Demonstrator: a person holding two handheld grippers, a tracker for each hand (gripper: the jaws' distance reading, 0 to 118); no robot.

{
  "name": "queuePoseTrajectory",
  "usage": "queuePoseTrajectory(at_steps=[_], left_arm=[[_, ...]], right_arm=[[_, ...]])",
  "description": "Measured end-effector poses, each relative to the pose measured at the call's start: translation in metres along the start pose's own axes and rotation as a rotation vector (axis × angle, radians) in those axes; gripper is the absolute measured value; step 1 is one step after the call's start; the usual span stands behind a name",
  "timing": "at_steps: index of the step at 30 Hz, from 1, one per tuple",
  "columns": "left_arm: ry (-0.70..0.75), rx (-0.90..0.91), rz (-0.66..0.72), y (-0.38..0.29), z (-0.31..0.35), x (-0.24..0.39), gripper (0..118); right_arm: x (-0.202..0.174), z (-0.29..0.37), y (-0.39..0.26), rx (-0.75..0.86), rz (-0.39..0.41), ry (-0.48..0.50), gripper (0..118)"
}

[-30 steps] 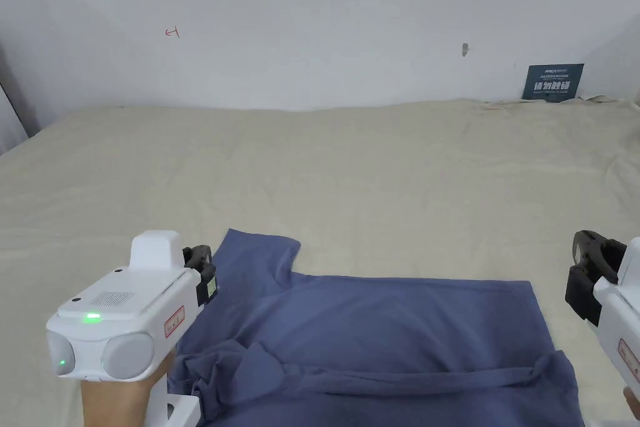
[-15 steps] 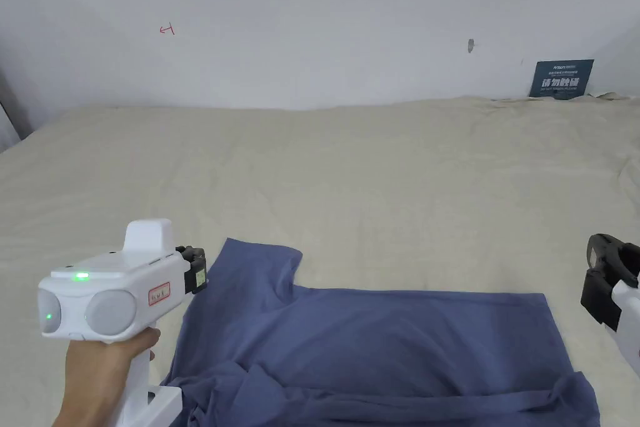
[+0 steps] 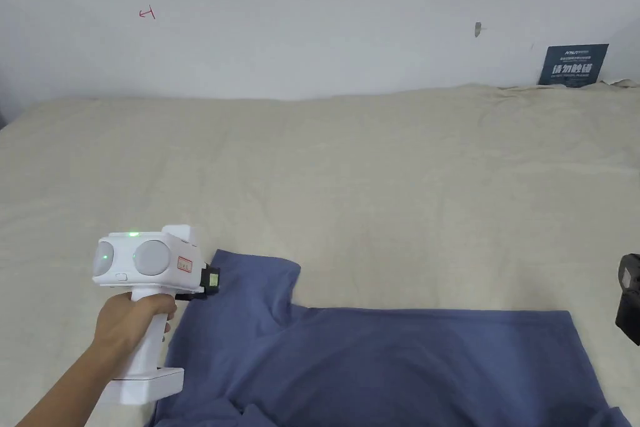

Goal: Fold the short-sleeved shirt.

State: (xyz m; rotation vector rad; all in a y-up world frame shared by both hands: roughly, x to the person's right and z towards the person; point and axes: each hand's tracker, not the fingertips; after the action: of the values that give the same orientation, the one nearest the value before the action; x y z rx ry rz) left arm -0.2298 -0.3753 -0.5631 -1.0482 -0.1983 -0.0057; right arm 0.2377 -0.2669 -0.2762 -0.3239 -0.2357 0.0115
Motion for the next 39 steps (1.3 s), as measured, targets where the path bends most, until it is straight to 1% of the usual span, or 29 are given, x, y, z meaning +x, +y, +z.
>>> queuePoseTrajectory(at_steps=[2,3,5,9,12,14,17,19,20,21,22,24,27,30,31,33,34,35,36,37,38,39], left_arm=[[0.01,-0.054,-0.003,0.002,-0.018,-0.002,61],[0.03,-0.063,-0.003,0.0,-0.026,-0.004,71],[0.039,-0.055,-0.021,-0.002,-0.034,-0.004,73],[0.044,-0.082,0.014,-0.003,-0.047,-0.014,75],[0.069,-0.101,0.001,-0.008,-0.044,-0.011,77],[0.056,-0.124,-0.007,-0.011,-0.047,-0.011,74],[0.071,-0.115,-0.031,-0.013,-0.048,-0.011,61],[0.069,-0.122,-0.053,-0.011,-0.048,-0.012,44],[0.066,-0.117,-0.064,-0.01,-0.047,-0.013,29],[0.043,-0.114,-0.067,-0.009,-0.045,-0.013,4],[0.023,-0.104,-0.063,-0.01,-0.043,-0.012,0],[0.03,-0.092,-0.072,-0.012,-0.037,-0.008,0],[0.019,-0.025,-0.074,-0.015,-0.02,-0.005,0],[-0.031,0.044,-0.044,-0.021,0.004,-0.005,0],[-0.039,0.057,-0.043,-0.026,0.015,-0.001,0],[-0.054,0.088,-0.044,-0.032,0.03,0.001,0],[-0.055,0.1,-0.045,-0.035,0.036,0.001,0],[-0.058,0.109,-0.041,-0.037,0.042,0.003,0],[-0.066,0.116,-0.034,-0.039,0.047,0.004,0],[-0.074,0.118,-0.032,-0.041,0.05,0.004,0],[-0.077,0.125,-0.032,-0.043,0.054,0.005,0],[-0.078,0.132,-0.035,-0.043,0.057,0.006,0]], right_arm=[[0.002,-0.006,-0.004,-0.013,-0.003,-0.003,0],[0.002,-0.008,-0.005,-0.02,-0.002,-0.003,0],[0.002,-0.012,-0.008,-0.032,-0.003,0.0,0],[0.002,-0.019,-0.013,-0.055,-0.003,0.007,0],[0.002,-0.02,-0.015,-0.061,0.001,0.007,0],[0.002,-0.021,-0.016,-0.066,-0.003,0.011,0],[0.003,-0.024,-0.017,-0.078,-0.004,0.015,0],[0.003,-0.027,-0.017,-0.086,-0.004,0.018,0],[0.003,-0.028,-0.017,-0.089,-0.007,0.02,0],[0.004,-0.031,-0.017,-0.093,-0.014,0.024,0],[0.005,-0.034,-0.017,-0.098,-0.024,0.027,0],[0.008,-0.043,-0.015,-0.114,-0.05,0.034,0],[0.015,-0.067,-0.012,-0.175,-0.102,0.063,0],[0.022,-0.106,-0.019,-0.284,-0.134,0.077,0],[0.024,-0.12,-0.023,-0.333,-0.131,0.072,0],[0.027,-0.141,-0.035,-0.397,-0.169,0.069,2],[0.029,-0.152,-0.042,-0.441,-0.208,0.075,3],[0.03,-0.161,-0.047,-0.478,-0.231,0.079,9],[0.03,-0.17,-0.052,-0.521,-0.216,0.08,26],[0.028,-0.176,-0.058,-0.549,-0.199,0.066,26],[0.027,-0.184,-0.063,-0.578,-0.183,0.067,33],[0.027,-0.19,-0.068,-0.606,-0.186,0.06,45]])
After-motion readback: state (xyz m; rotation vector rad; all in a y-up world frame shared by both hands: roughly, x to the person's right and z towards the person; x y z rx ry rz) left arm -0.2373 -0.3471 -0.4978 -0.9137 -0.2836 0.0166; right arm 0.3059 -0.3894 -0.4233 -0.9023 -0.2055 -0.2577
